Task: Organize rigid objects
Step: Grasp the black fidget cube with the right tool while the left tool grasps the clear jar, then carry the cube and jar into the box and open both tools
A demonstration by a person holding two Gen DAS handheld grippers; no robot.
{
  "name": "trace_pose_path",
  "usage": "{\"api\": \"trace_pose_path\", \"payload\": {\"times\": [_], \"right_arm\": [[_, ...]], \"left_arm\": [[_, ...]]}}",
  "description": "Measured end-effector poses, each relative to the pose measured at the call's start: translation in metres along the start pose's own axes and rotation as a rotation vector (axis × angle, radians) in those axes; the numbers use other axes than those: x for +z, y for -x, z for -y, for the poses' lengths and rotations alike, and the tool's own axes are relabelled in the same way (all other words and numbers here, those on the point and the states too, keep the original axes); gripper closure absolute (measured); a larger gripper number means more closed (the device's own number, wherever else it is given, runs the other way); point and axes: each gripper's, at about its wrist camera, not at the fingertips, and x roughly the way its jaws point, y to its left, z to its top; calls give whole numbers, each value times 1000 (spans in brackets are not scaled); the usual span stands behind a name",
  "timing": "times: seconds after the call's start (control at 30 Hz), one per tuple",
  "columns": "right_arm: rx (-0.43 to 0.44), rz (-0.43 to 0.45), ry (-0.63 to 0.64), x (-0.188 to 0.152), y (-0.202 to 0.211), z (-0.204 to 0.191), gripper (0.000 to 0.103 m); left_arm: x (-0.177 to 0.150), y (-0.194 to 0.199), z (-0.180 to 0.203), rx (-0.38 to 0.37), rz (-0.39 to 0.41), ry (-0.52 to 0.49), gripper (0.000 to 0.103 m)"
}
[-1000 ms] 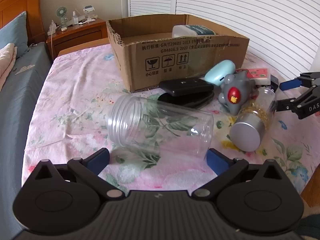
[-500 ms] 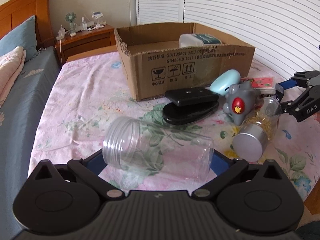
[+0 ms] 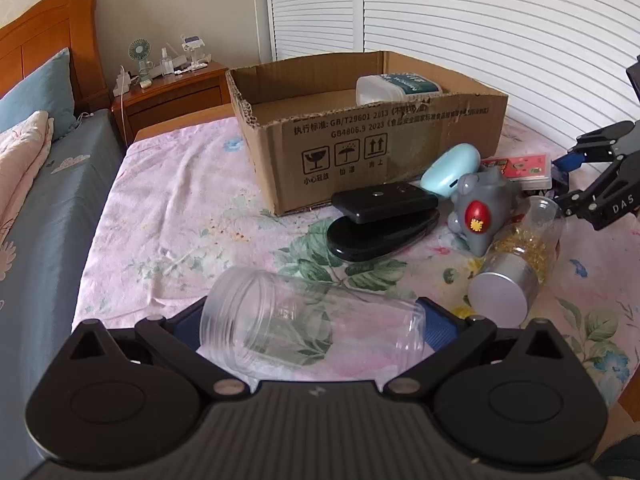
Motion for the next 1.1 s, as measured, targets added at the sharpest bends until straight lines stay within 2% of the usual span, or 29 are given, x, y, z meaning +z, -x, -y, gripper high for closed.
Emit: {"api": "trace_pose_path", "payload": {"times": [0.07, 0.17, 0.2, 0.57, 0.77, 1.1], "right_arm": [[-3, -5, 3, 1, 2, 0, 31], [-14, -5, -10, 1, 5, 1, 46], [-26, -7, -14, 1, 6, 1, 47], [-39, -35, -57, -6, 21, -1, 47], [-65, -57, -49, -9, 33, -2, 47], [-65, -44, -57, -1, 60, -2, 47]], "left_arm": [[0, 2, 0, -1, 4, -7, 1], [1, 3, -2, -4, 4, -12, 3], [1, 2, -2, -6, 1, -15, 4], [9, 10, -2, -42, -10, -52, 5], [19, 17, 1, -44, -28, -129, 5], [48, 27, -1, -100, -49, -184, 5]]}}
